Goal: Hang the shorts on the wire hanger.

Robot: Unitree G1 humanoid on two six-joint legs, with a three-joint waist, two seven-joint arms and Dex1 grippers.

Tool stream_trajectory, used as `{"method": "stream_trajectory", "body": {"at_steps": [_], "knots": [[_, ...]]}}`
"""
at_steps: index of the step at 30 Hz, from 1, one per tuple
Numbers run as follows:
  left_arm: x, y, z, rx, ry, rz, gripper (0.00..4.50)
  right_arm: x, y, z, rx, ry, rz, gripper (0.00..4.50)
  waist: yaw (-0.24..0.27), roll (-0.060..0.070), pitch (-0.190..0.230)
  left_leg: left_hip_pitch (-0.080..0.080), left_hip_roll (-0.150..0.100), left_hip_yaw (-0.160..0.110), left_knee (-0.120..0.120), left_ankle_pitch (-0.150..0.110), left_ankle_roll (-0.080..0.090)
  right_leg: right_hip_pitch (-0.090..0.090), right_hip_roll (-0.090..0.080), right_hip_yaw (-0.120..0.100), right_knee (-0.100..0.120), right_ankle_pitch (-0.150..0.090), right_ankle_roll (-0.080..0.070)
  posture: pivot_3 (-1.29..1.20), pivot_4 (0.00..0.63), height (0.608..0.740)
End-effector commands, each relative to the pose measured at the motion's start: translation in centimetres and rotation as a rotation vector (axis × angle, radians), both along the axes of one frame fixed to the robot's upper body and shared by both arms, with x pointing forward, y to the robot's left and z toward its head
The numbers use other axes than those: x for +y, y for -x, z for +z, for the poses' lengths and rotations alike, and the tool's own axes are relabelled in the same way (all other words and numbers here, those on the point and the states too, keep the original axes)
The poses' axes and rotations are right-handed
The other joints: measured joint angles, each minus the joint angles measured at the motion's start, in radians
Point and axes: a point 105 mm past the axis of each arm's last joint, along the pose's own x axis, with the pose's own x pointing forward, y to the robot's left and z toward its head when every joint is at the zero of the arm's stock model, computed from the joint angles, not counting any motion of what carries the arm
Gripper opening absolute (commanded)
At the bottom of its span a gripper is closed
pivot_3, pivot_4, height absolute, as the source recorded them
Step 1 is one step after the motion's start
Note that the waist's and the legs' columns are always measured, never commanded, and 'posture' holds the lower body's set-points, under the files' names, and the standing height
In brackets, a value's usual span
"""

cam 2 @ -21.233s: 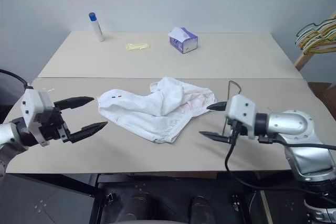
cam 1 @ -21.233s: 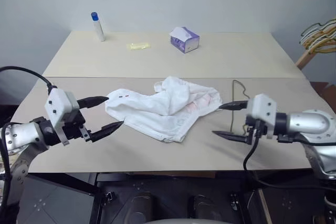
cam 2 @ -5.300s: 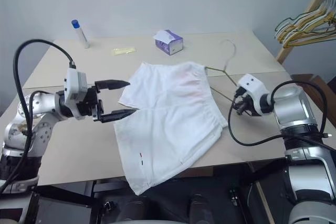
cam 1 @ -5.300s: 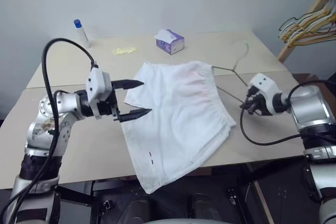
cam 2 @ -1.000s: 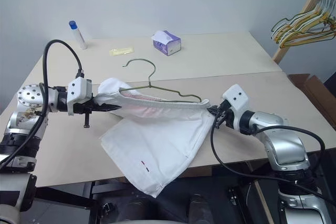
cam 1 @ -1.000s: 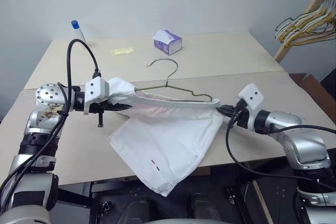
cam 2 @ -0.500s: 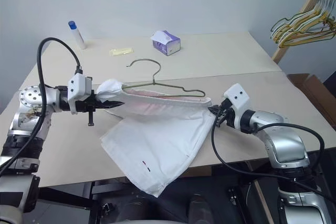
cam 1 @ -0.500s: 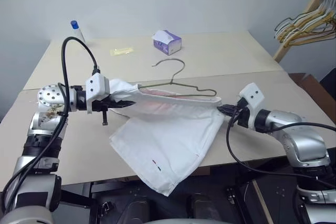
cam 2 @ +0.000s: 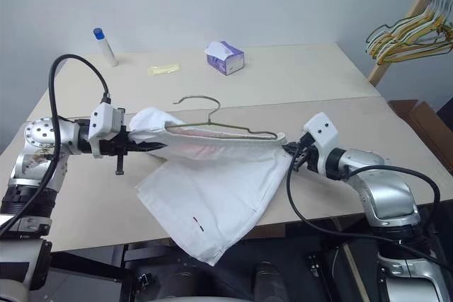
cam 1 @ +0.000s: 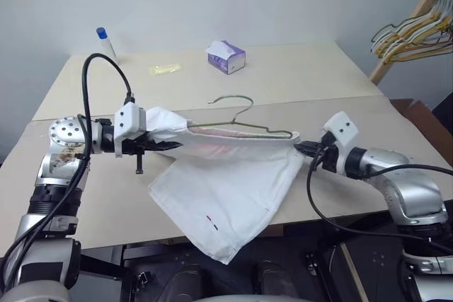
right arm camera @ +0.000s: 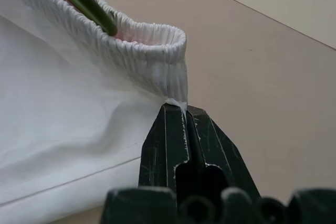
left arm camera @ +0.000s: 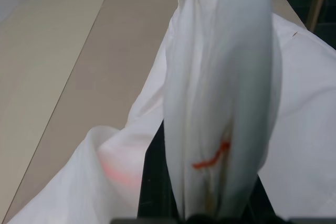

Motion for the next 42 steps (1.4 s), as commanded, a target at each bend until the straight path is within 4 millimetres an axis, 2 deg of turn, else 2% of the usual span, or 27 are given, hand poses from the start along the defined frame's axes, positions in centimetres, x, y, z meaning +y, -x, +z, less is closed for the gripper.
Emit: {"method": "stream_trajectory", "body": {"at_steps": [1,8,17,23,29,30,32,37,40,42], "knots": [[0.1,0.1,2.2,-0.058,0.054,-0.007,0.00,-2.0,-0.3,1.0,-0.022,0.012,-0.074,0.04,0.000,0.000,0.000,0.000,0.000,0.000,0.000,0.000,0.000,0.000,0.000,0.000,0.000,0.000,0.000,0.05,0.030,0.740],[1.3,-1.0,0.0,-0.094,-0.125,0.081,0.00,-2.1,-0.3,1.5,-0.031,0.016,-0.068,0.04,0.000,0.000,0.000,0.000,0.000,0.000,0.000,0.000,0.000,0.000,0.000,0.000,0.000,0.000,0.000,0.05,0.030,0.740],[2.3,-1.9,-1.2,-0.067,-0.194,0.158,0.00,-2.0,-0.3,2.5,-0.071,0.041,-0.040,0.04,0.000,0.000,0.000,0.000,0.000,0.000,0.000,0.000,0.000,0.000,0.000,0.000,0.000,0.000,0.000,0.05,0.031,0.740],[0.0,-2.5,-1.3,-0.002,-0.094,0.160,0.00,1.5,1.2,5.2,-0.177,0.036,0.129,0.04,0.001,0.000,0.000,0.000,0.000,0.000,0.000,0.000,0.000,0.000,0.000,0.000,0.000,0.000,0.000,0.04,0.033,0.740],[-1.6,-3.9,-0.3,0.009,-0.015,0.199,0.00,3.4,2.6,5.2,-0.202,0.059,0.237,0.04,0.002,0.000,0.000,0.000,0.000,-0.001,0.001,0.000,0.000,0.000,0.000,0.000,0.000,0.000,0.000,0.04,0.033,0.740],[-1.8,-3.9,-0.2,0.010,-0.010,0.192,0.00,3.6,2.6,5.1,-0.202,0.064,0.245,0.50,0.001,0.000,0.000,0.000,0.000,-0.001,0.000,0.000,0.000,0.000,0.000,-0.001,0.000,0.000,0.000,0.02,0.026,0.740],[-2.0,-3.9,-0.1,0.012,-0.003,0.185,0.00,3.8,2.7,4.9,-0.202,0.073,0.254,1.03,-0.001,0.000,0.000,0.000,0.000,-0.001,0.000,0.000,0.000,0.000,0.000,0.000,0.000,0.000,0.000,0.02,0.026,0.740],[-2.3,-4.0,0.2,0.007,0.015,0.188,0.00,4.1,3.2,4.2,-0.176,0.107,0.299,2.80,-0.006,0.000,0.000,0.000,0.000,0.000,0.000,0.000,0.000,0.000,0.000,0.000,0.000,0.000,0.000,0.02,0.019,0.740],[-2.6,-3.8,0.5,-0.001,0.024,0.170,0.00,2.7,3.1,4.4,-0.163,0.127,0.282,3.88,-0.005,0.000,0.000,0.000,0.000,0.000,0.000,0.000,0.000,0.000,0.000,0.000,0.000,0.000,0.000,0.03,0.017,0.740],[-2.6,-3.5,0.6,-0.011,0.020,0.158,0.00,1.0,3.0,5.8,-0.171,0.095,0.260,4.47,-0.002,0.000,0.000,0.000,-0.001,0.000,0.001,0.000,0.000,0.000,0.000,0.000,0.000,0.000,0.000,0.04,0.016,0.740]]}}
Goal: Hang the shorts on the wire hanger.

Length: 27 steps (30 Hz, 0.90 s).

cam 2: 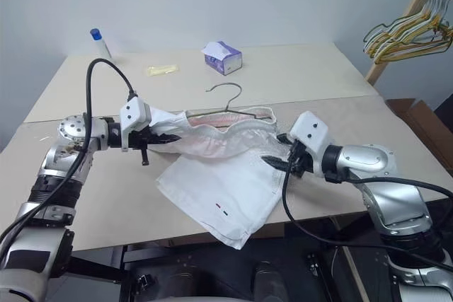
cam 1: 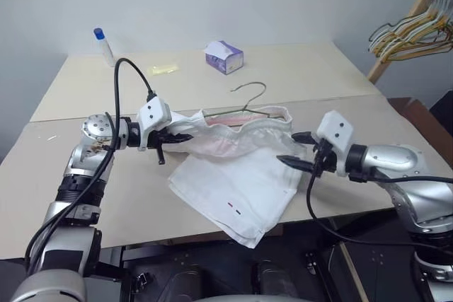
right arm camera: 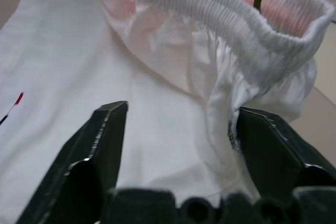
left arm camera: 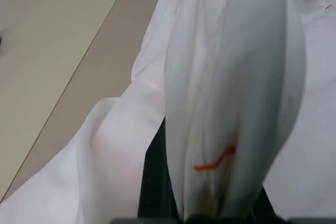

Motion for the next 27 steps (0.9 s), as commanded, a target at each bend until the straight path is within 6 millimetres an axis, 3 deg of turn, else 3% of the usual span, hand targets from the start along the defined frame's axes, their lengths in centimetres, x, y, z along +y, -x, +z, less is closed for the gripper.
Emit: {"method": "stream_trajectory", "body": {"at_steps": [1,5,10,16,27], "knots": [[-0.3,0.3,2.5,-0.081,0.028,-0.034,0.00,-2.9,-0.1,4.0,-0.094,-0.046,-0.020,4.47,0.004,0.000,0.000,0.000,0.000,0.000,0.000,0.000,0.000,0.000,0.000,0.000,0.000,0.000,0.000,0.04,0.015,0.740],[-0.1,0.6,2.7,-0.090,0.020,-0.047,0.00,-5.9,-0.2,6.9,-0.136,-0.065,-0.040,4.47,0.008,0.000,0.000,0.000,0.000,0.000,0.000,0.000,0.001,0.000,0.000,0.000,-0.001,0.000,0.000,0.05,0.010,0.740],[-0.2,0.9,2.9,-0.103,0.019,-0.060,0.00,-6.9,-3.4,7.2,-0.138,0.024,-0.093,4.47,-0.010,0.000,-0.002,0.002,0.000,0.000,-0.001,0.000,0.000,0.001,0.000,0.001,0.000,0.000,0.000,0.05,0.003,0.740],[-0.7,1.1,3.1,-0.113,0.025,-0.081,0.00,-3.2,-5.9,6.4,-0.099,0.091,0.089,4.47,-0.023,0.002,-0.003,0.002,0.000,0.000,0.000,0.001,-0.001,0.000,0.000,0.002,0.000,0.000,0.000,0.05,0.000,0.740],[-1.4,1.1,3.2,-0.120,0.029,-0.106,0.00,0.6,-6.7,4.1,-0.020,0.206,0.282,4.47,-0.010,0.002,-0.004,-0.003,0.000,0.001,0.000,0.004,-0.007,-0.001,0.000,-0.001,0.001,0.001,0.001,0.06,0.004,0.740]]}}
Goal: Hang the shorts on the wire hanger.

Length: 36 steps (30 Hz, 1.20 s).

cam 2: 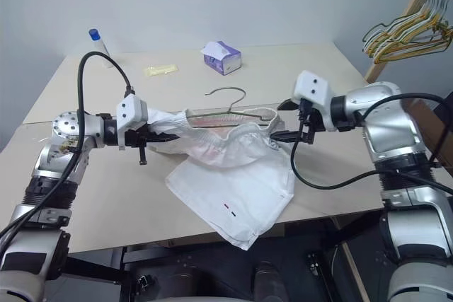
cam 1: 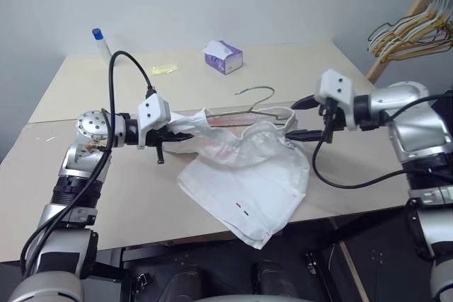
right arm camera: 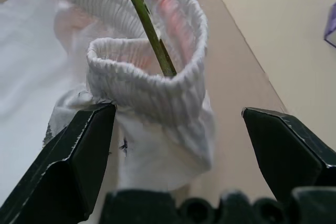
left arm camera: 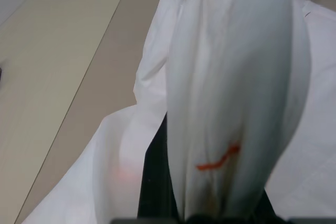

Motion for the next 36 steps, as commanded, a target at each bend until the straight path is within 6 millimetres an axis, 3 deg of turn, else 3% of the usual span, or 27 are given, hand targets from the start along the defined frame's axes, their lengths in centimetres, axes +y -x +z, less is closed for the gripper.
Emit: {"method": "stream_trajectory", "body": {"at_steps": [1,4,17,26,36], "knots": [[-0.7,0.1,1.7,-0.065,0.024,-0.036,0.00,0.6,-0.2,0.5,-0.030,0.043,0.040,4.47,0.001,0.000,0.000,0.000,0.000,0.000,0.000,0.000,0.000,0.000,0.000,0.000,0.000,0.000,0.000,0.06,0.004,0.740],[-0.9,0.1,1.8,-0.065,0.027,-0.044,0.00,0.9,-0.2,0.0,-0.009,0.065,0.057,4.47,0.000,0.000,0.000,0.000,0.000,0.000,0.000,0.000,0.000,0.000,0.000,0.000,0.000,0.000,0.000,0.05,0.005,0.740],[-1.5,0.5,0.9,-0.037,0.015,-0.089,0.00,1.8,0.1,0.8,-0.023,0.059,0.089,0.06,-0.007,0.000,0.000,0.000,0.000,0.000,0.000,0.000,-0.001,0.000,0.000,0.000,0.001,0.000,0.000,0.03,0.008,0.740],[-2.1,0.3,0.8,-0.031,0.019,-0.114,0.00,1.6,2.3,1.0,0.046,-0.022,0.121,0.02,-0.008,0.000,0.000,0.000,0.000,0.000,0.000,0.000,-0.001,0.000,0.000,0.000,0.001,0.000,0.000,0.01,0.011,0.740],[-0.4,-0.8,3.3,-0.068,0.097,-0.073,3.11,-1.4,6.4,-1.5,0.209,-0.132,-0.038,0.00,-0.009,0.000,0.000,0.000,0.000,0.000,0.000,0.000,0.000,0.000,0.000,0.000,0.000,0.000,0.000,-0.01,0.026,0.740]]}}
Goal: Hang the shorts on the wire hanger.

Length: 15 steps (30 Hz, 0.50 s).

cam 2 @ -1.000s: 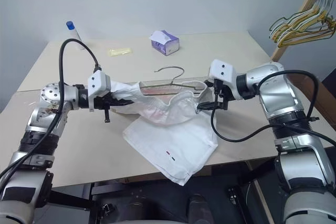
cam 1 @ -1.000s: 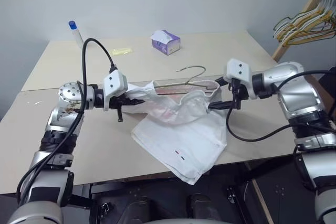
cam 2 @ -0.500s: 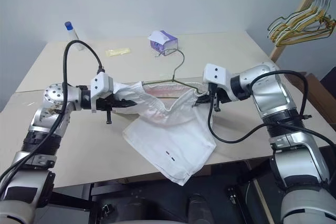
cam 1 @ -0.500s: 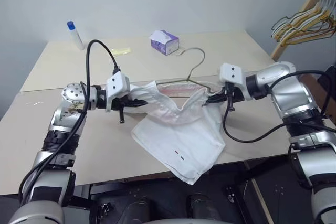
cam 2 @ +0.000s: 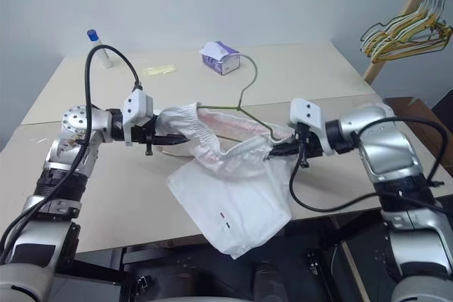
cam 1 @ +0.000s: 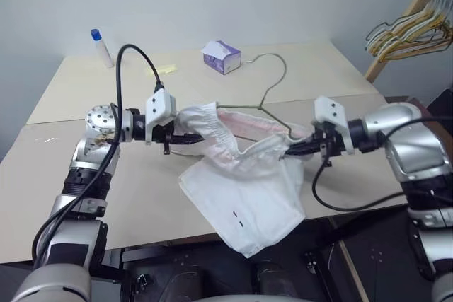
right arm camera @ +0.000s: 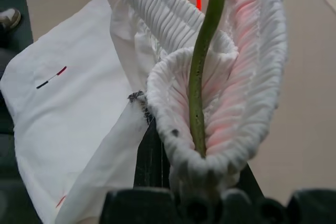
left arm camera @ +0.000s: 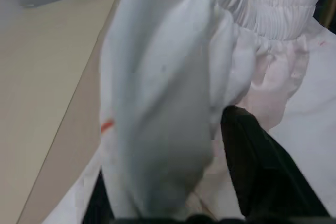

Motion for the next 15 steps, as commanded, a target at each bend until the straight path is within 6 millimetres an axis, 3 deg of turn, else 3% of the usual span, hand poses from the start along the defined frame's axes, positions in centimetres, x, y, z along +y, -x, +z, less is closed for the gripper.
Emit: {"method": "stream_trajectory", "body": {"at_steps": [1,4,9,15], "knots": [[1.0,-0.4,2.0,-0.064,0.027,0.026,3.39,-0.8,1.2,1.7,-0.023,-0.075,-0.074,0.00,0.000,0.000,0.000,0.000,0.000,0.000,0.000,0.000,0.000,0.000,0.000,0.000,-0.001,0.000,0.000,-0.01,0.027,0.740],[2.0,-1.0,2.4,-0.102,0.038,0.087,4.41,-1.8,2.5,1.5,0.003,-0.108,-0.161,0.00,-0.001,0.000,0.000,0.001,0.000,0.000,0.000,0.000,0.000,0.000,0.000,0.000,-0.001,0.000,0.000,-0.02,0.032,0.740],[2.2,-1.4,5.7,-0.145,0.214,0.165,4.46,-4.1,3.8,1.6,0.030,-0.185,-0.408,0.00,0.000,0.000,0.000,0.002,0.000,-0.002,0.000,-0.004,0.007,0.001,0.000,0.001,0.000,0.000,0.000,-0.03,0.037,0.740],[-0.8,1.4,9.6,-0.065,0.472,0.089,4.46,-8.2,3.4,0.5,0.045,-0.251,-0.903,0.00,-0.001,0.000,0.000,0.002,0.000,-0.005,0.001,-0.004,0.007,0.001,0.000,0.002,0.000,0.000,0.000,-0.04,0.042,0.740]]}}
